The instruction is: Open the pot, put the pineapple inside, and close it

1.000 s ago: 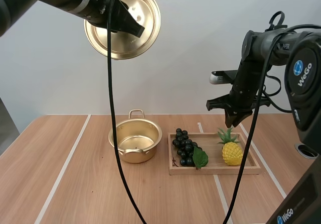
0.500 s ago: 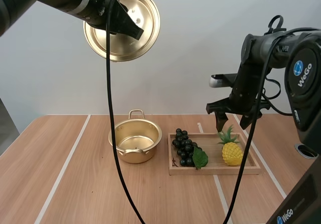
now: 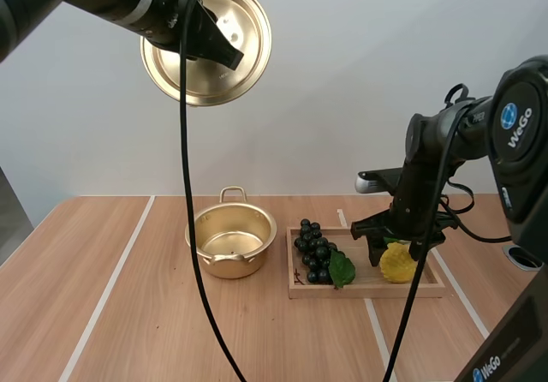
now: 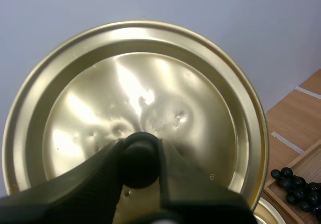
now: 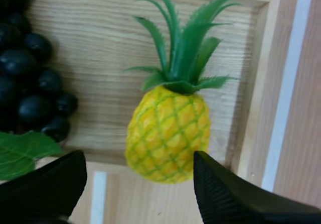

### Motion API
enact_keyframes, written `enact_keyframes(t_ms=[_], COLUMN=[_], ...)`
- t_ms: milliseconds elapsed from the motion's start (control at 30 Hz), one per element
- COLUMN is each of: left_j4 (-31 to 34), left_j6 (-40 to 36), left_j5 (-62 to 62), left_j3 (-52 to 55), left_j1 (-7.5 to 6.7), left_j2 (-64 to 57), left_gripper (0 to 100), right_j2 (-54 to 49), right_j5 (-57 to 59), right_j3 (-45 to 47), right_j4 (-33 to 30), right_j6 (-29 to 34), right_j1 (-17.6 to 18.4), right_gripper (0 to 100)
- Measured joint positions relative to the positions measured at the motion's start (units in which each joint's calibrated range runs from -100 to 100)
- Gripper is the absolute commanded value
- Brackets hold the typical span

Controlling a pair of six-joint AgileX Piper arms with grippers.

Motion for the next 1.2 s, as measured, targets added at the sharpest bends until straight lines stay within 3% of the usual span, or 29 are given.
enact_keyframes(t_ms=[233,1200], left_j4=[0.0,0.0], left_j6=[0.0,0.0], left_j5=[0.7,2.6], left_j3=[0.0,0.0], left_j1=[0.00,0.00], left_j2=[0.0,-0.1], left_gripper=[0,0], right_j2=[0.0,8.2], right_j5=[-11.0,-19.1], right_j3=[2.7,3.4], right_j4=[-1.9,-2.1], right_j6=[1.0,1.0], right_j1=[0.0,0.0], right_gripper=[100,100])
